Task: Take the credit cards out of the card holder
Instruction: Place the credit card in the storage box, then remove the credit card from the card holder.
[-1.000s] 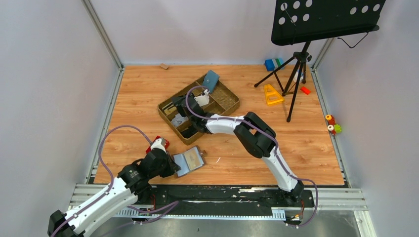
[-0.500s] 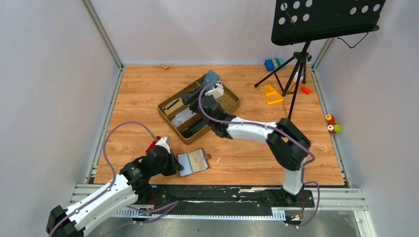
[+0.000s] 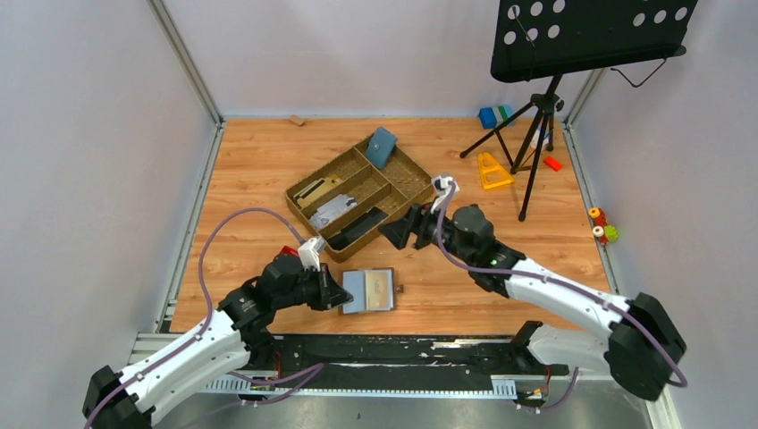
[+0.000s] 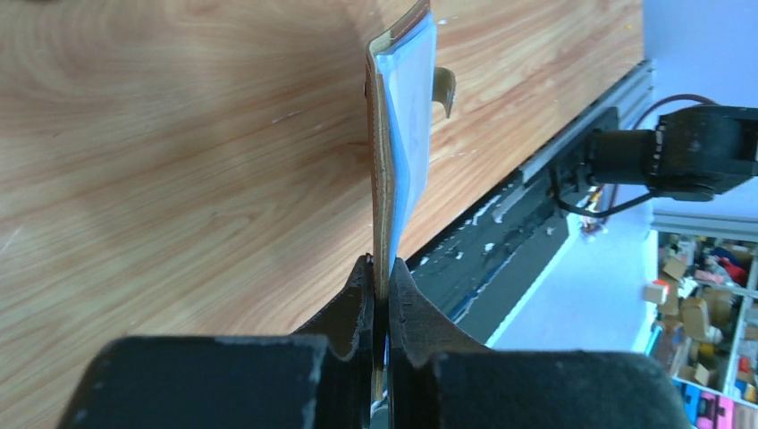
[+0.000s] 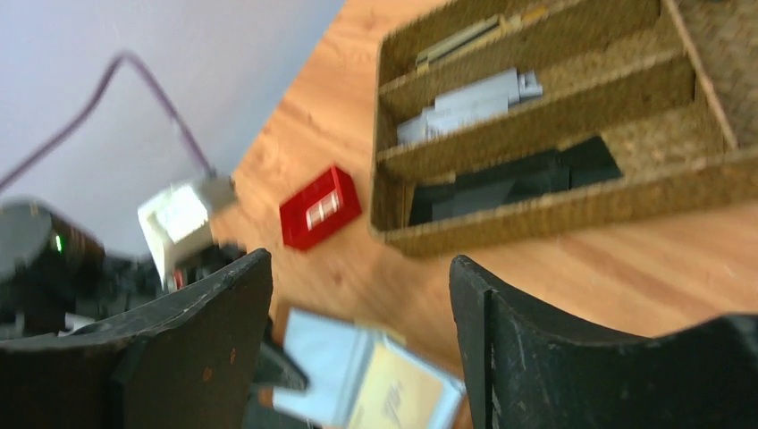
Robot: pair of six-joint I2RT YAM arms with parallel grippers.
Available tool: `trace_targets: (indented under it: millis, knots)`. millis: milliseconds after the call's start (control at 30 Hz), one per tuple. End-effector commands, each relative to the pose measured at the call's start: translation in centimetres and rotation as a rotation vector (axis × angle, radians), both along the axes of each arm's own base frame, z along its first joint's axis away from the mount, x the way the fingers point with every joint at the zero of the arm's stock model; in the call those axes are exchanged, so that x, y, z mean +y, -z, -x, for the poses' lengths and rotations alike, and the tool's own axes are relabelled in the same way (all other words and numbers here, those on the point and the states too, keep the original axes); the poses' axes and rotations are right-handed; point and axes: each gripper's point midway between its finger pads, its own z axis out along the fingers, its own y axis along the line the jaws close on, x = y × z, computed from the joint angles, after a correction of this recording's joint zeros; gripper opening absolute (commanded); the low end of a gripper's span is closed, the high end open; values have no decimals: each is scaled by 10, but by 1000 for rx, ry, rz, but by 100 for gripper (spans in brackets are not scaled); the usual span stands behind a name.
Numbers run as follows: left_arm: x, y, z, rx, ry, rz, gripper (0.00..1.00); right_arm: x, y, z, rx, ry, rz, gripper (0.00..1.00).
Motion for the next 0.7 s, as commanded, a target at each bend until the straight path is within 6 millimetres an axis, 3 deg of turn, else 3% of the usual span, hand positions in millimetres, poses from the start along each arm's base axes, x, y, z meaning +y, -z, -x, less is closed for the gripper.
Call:
trace_targets:
  millis: [0, 200, 300, 667]
  knots:
    - [-28, -49, -8, -75, 58, 180, 0, -30, 33, 47, 29, -154, 119, 74]
    - [-38, -57, -18, -106, 49, 225, 0, -75, 60, 84, 61, -130, 150, 84]
    - [-46, -66, -24, -123, 58, 254, 0, -88, 69, 94, 70, -129, 172, 86]
    - [-66, -84, -36, -181, 115, 293, 0, -95, 86, 109, 114, -155, 178, 85]
